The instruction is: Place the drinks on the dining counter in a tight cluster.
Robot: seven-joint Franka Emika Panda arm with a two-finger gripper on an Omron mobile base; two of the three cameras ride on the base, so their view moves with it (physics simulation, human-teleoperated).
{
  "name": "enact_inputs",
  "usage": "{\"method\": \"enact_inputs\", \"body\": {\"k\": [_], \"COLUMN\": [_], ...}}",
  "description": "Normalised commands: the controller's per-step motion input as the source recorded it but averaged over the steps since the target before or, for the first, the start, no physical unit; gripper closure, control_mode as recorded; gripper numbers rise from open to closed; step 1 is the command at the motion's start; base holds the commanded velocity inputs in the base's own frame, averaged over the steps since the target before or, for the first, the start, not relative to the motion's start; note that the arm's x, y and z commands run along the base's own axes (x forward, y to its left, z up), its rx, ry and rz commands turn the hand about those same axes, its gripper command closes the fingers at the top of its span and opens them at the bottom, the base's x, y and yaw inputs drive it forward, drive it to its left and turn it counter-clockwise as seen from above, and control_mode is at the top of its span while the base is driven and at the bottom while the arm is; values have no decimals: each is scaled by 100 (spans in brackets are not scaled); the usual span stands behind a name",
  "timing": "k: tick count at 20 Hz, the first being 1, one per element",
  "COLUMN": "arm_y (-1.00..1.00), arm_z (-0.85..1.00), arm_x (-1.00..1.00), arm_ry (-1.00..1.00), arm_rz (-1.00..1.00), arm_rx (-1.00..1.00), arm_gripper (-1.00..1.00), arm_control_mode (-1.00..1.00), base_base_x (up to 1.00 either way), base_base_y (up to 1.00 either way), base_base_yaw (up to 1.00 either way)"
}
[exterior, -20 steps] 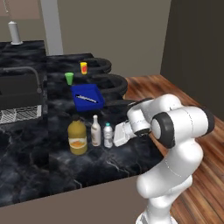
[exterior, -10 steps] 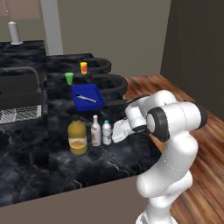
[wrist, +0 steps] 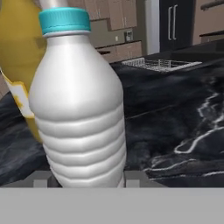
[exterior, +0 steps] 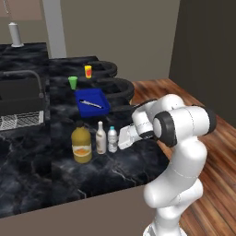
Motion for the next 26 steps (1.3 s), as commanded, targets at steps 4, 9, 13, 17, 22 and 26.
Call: {"method": "enact_inputs", "body": {"k": [4,9,13,17,22,26], "arm_y": [0,0,0,0,-29,-49], "arm_z": [0,0,0,0,0,17], "arm_x": [0,0,0,-6,-16,-35], "arm_ry": [0,0,0,0,0,-3], "arm_rz": [0,0,0,0,-3,-10], "arm_rx": [0,0,0,0,0,0], "arm_gripper": [-100,-100,-100,-100,-100,-100], "arm_control_mode": [-100,-100,-100,-100,-100,-100], "base_base_x": [0,0,0,0,0,0], "base_base_y": [0,0,0,0,0,0], "base_base_yaw": [0,0,0,0,0,0]}}
